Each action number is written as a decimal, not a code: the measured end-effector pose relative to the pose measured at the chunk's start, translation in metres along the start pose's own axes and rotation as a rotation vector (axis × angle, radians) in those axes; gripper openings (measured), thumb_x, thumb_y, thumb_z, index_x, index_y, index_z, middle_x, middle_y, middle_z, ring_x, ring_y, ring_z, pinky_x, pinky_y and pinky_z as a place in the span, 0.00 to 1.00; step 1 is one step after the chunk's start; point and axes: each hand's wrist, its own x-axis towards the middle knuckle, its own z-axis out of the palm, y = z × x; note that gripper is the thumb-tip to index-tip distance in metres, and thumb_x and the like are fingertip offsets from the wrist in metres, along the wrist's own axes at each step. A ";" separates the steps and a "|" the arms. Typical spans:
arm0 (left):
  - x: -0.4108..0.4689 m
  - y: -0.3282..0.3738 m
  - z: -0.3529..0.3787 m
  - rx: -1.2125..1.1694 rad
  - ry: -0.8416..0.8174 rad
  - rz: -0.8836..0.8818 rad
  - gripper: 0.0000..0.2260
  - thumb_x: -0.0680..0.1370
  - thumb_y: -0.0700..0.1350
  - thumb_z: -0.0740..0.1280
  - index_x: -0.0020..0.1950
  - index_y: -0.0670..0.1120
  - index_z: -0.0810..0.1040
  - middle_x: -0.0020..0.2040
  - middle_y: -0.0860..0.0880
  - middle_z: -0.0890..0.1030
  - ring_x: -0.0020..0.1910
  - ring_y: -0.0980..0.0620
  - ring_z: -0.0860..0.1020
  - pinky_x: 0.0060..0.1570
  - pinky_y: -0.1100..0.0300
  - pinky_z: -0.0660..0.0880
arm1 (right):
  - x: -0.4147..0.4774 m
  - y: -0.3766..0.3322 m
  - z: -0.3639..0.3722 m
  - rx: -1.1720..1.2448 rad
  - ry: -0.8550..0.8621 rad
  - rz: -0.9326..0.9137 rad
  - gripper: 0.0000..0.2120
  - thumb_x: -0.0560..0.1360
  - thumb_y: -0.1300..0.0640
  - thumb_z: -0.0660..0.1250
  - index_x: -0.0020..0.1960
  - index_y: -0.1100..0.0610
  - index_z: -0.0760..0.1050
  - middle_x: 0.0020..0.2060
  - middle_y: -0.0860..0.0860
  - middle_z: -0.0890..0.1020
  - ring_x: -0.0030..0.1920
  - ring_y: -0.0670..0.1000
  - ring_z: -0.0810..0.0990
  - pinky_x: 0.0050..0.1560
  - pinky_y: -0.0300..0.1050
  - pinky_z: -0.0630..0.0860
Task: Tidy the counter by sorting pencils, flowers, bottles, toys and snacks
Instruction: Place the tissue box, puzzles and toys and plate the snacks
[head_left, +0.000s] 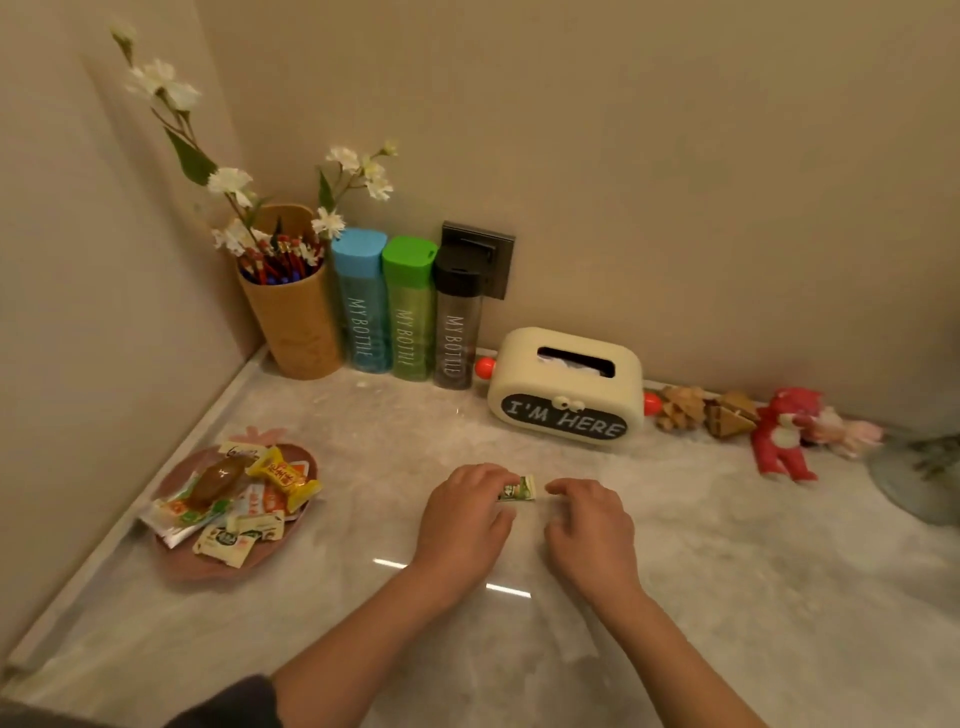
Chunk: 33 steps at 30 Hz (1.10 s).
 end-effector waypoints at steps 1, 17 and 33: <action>0.003 0.002 0.006 0.025 -0.022 0.010 0.18 0.77 0.47 0.64 0.67 0.55 0.72 0.67 0.57 0.72 0.66 0.56 0.68 0.65 0.61 0.66 | -0.001 0.005 -0.002 -0.030 -0.033 0.002 0.22 0.69 0.57 0.65 0.62 0.48 0.75 0.59 0.47 0.77 0.60 0.52 0.73 0.60 0.47 0.71; -0.002 0.017 0.035 -0.005 0.083 -0.131 0.13 0.78 0.46 0.65 0.62 0.56 0.75 0.56 0.56 0.76 0.53 0.56 0.76 0.53 0.62 0.72 | 0.001 0.026 -0.020 -0.020 -0.170 -0.033 0.16 0.65 0.48 0.70 0.53 0.45 0.76 0.47 0.43 0.76 0.45 0.44 0.76 0.40 0.40 0.73; -0.025 0.026 0.001 -0.529 0.329 -0.333 0.08 0.80 0.51 0.61 0.59 0.59 0.70 0.42 0.58 0.79 0.42 0.62 0.78 0.45 0.60 0.76 | -0.007 -0.022 -0.027 1.481 -0.494 0.500 0.14 0.77 0.62 0.55 0.56 0.62 0.77 0.32 0.54 0.75 0.28 0.50 0.72 0.26 0.41 0.68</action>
